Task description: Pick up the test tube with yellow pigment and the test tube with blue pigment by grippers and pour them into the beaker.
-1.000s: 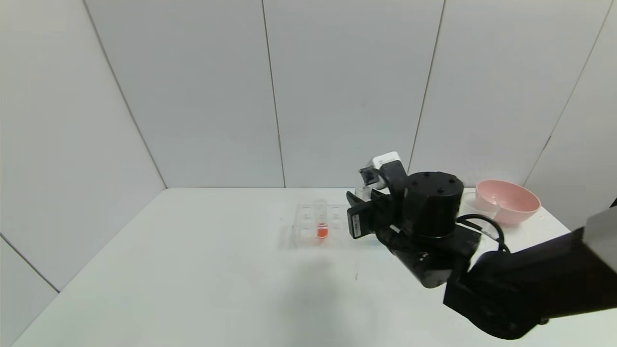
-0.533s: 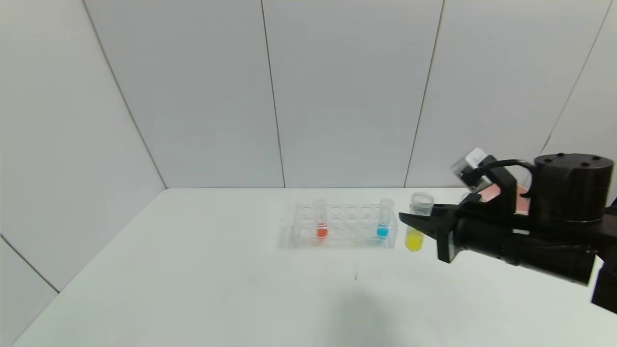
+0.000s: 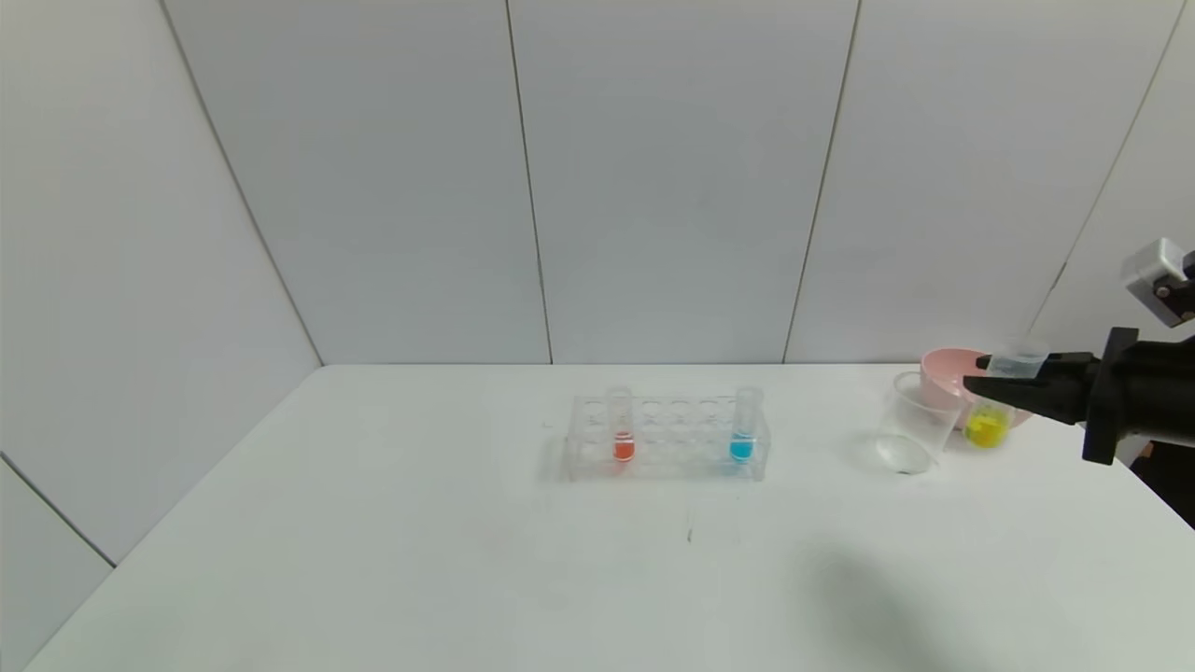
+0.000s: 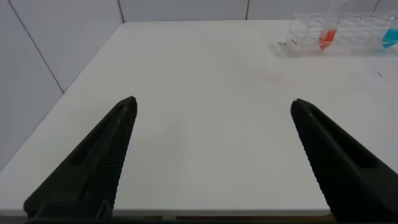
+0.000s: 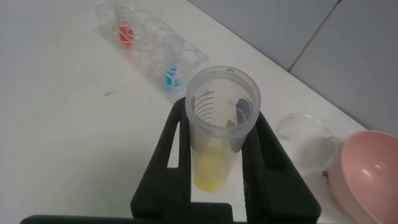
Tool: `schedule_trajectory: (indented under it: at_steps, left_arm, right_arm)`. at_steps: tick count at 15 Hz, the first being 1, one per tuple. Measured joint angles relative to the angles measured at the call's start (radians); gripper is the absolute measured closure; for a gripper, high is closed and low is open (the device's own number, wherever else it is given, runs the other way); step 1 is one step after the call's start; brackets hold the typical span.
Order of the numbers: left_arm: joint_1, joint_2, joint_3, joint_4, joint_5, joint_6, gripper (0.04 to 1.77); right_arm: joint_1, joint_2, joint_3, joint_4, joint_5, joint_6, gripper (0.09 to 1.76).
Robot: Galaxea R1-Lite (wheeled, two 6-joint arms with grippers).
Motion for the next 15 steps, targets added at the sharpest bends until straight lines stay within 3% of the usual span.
schedule_trajectory:
  at_steps: [6, 11, 15]
  left_arm:
    - [0.0, 0.0, 0.0, 0.0, 0.0, 0.0, 0.05]
    - [0.0, 0.0, 0.0, 0.0, 0.0, 0.0, 0.05]
    - [0.0, 0.0, 0.0, 0.0, 0.0, 0.0, 0.05]
  right_arm:
    - [-0.172, 0.205, -0.262, 0.14, 0.035, -0.213, 1.32]
    - [-0.192, 0.365, -0.55, 0.398, 0.024, -0.335, 1.32]
    - [-0.19, 0.471, -0.774, 0.66, -0.084, -0.476, 1.32]
